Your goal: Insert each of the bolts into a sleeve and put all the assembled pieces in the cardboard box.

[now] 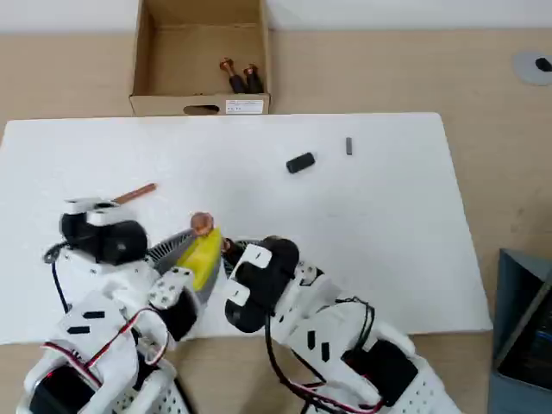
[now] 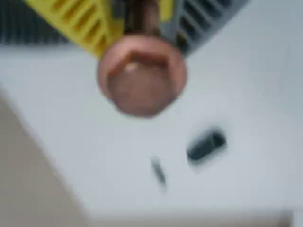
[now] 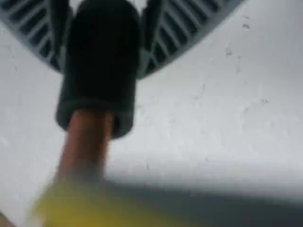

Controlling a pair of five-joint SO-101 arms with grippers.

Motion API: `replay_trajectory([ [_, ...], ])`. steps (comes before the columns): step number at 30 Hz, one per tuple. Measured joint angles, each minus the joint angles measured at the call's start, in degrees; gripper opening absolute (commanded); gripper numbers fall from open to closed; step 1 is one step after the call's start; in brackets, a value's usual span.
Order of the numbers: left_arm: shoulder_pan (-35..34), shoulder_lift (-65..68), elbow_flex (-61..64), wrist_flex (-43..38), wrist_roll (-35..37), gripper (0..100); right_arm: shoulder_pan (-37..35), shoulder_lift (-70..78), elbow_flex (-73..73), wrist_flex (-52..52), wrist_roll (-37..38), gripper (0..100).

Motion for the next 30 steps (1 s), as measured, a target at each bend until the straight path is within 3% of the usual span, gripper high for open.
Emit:
replay_trajectory([
  [12, 0.44, 0.00, 2.29, 0.18, -1.23, 0, 0.09, 0.00, 0.09, -0.18, 0.09, 0.9],
  [14, 0.44, 0.00, 2.29, 0.26, -1.23, 3, 0.09, 0.00, 0.09, -0.18, 0.09, 0.9],
  [19, -0.62, 0.00, 2.02, 2.90, -1.41, 22, 1.41, 0.00, 0.09, -0.09, 0.26, 0.9],
  [25, -7.56, -0.09, 1.93, 4.57, -1.58, 23, 2.55, 0.00, 0.09, -0.09, 0.26, 0.9],
  [30, -8.35, 0.00, 0.00, 5.63, -1.49, 23, 2.37, 0.00, 0.00, -0.18, 0.26, 0.9],
])
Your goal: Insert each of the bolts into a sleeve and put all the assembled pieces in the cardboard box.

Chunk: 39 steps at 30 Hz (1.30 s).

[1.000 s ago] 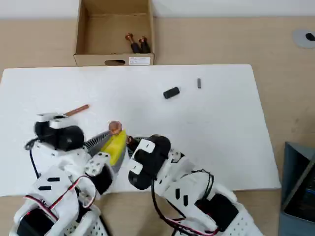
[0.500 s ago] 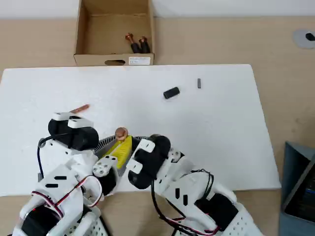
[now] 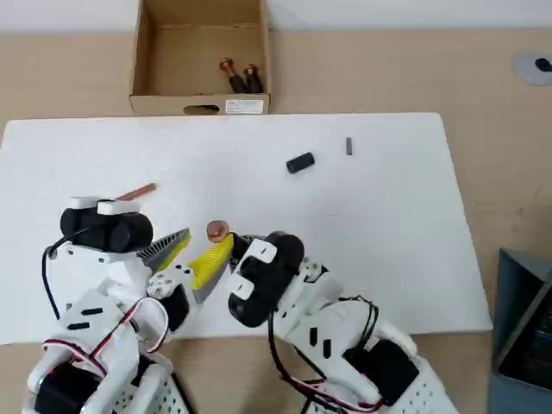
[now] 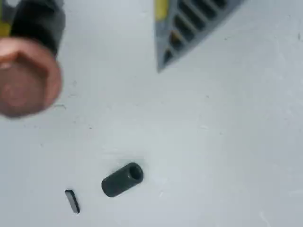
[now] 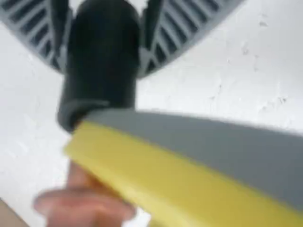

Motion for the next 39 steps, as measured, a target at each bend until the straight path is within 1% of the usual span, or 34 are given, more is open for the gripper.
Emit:
replay_trajectory([
  [11, 0.09, 0.09, -8.35, 5.10, 0.00, 23, 0.18, -0.09, -0.09, 0.00, 0.00, 0.9],
  [12, 0.09, 0.09, -9.05, 5.19, 0.00, 21, 0.09, -0.09, -0.09, 0.00, 0.00, 0.9],
  [14, 0.09, 0.09, -10.64, 5.27, 0.00, 15, 0.18, -0.09, -0.09, 0.00, 0.00, 0.9],
  [17, 0.00, 0.09, -13.10, 5.27, 0.00, 1, 0.18, -0.09, -0.09, 0.00, 0.00, 0.9],
  [18, -0.18, 0.09, -13.63, 5.27, 0.00, 0, 0.62, -0.09, -0.09, 0.00, 0.00, 0.9],
  [19, -0.18, 0.00, -13.98, 5.27, -0.62, 2, 1.58, -0.09, -0.09, 0.00, 0.00, 0.9],
  [21, -0.70, 0.00, -14.07, 5.80, -3.16, 1, 3.96, -0.09, -0.09, 0.00, 0.00, 0.9],
  [25, -6.33, 0.00, -13.54, 8.18, -6.15, 0, 11.43, -0.09, 0.18, 0.00, -0.44, 0.9],
  [28, -13.71, 0.00, -9.32, 8.35, -6.42, 0, 18.02, -0.09, 0.18, 0.00, -2.90, 0.9],
  [30, -19.52, 0.00, -5.36, 8.35, -6.42, 0, 20.84, -0.09, 0.18, 0.00, -3.60, 0.9],
  [34, -27.87, 0.00, 2.37, 8.35, -6.42, 0, 22.15, -0.09, -0.26, 0.00, -5.36, 0.9],
  [37, -31.21, 0.09, 7.74, 8.35, -6.42, 0, 22.33, 0.35, -3.16, 0.00, -7.21, 0.9],
  [39, -32.53, 0.09, 9.76, 8.18, -6.42, 0, 22.33, 4.66, -7.38, 0.00, -9.05, 0.9],
])
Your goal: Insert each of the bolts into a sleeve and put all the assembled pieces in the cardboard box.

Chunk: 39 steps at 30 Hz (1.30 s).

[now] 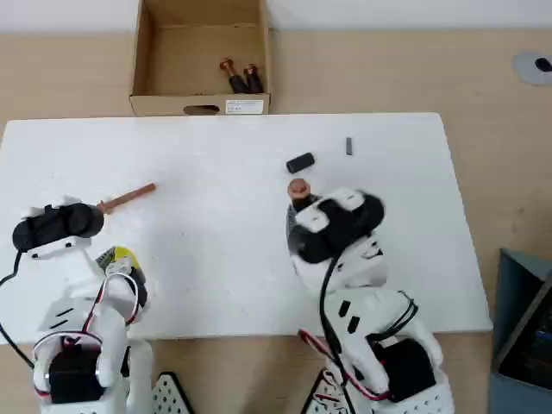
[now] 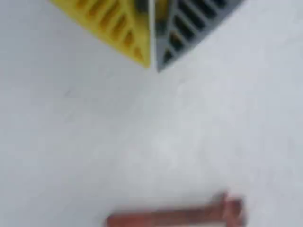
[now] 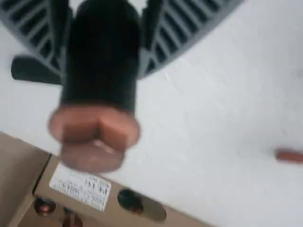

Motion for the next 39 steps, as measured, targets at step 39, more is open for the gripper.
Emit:
replay_trajectory([
  [39, -12.48, 0.35, 18.81, -8.62, -5.36, 0, 0.09, 128.44, -100.84, -21.63, 7.03, 0.9],
])
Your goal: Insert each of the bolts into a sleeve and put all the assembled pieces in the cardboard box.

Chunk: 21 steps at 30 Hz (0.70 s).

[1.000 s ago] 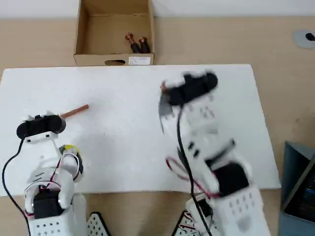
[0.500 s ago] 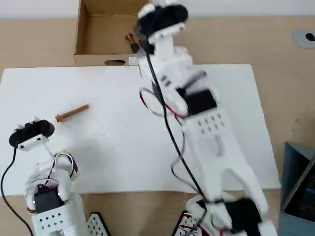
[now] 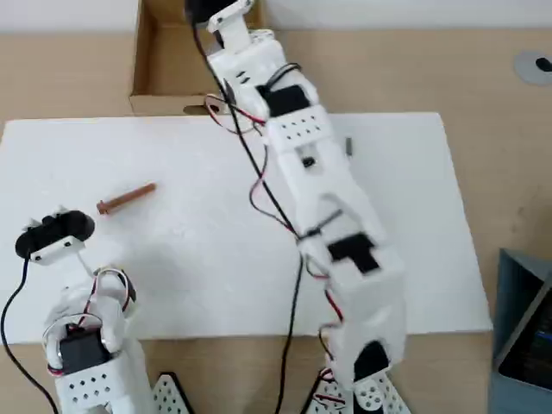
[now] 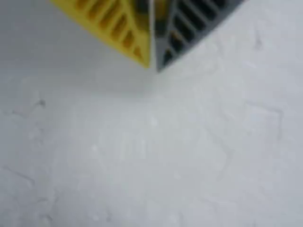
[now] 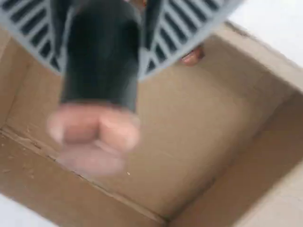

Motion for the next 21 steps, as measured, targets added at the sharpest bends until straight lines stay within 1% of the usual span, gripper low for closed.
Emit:
replay_trajectory([
  [5, 0.00, 0.00, 0.00, 0.00, 0.09, 0, 0.00, 13.45, -13.54, 0.00, 3.43, 1.2],
  [10, 0.00, 0.00, 0.00, 0.00, 0.09, 0, 0.00, 22.15, -22.33, 1.49, 5.98, 1.4],
  [12, 0.00, 0.00, 0.00, 0.00, 0.09, 0, 0.00, 24.00, -25.05, 4.22, 6.86, 4.2],
  [16, 0.00, 0.00, 0.00, 0.00, 0.09, 0, 0.00, 26.73, -29.63, 9.23, 7.12, 14.2],
  [21, 0.00, 0.00, 0.00, 0.00, 0.09, 0, 0.00, 27.87, -34.29, 12.92, 7.12, 15.0],
])
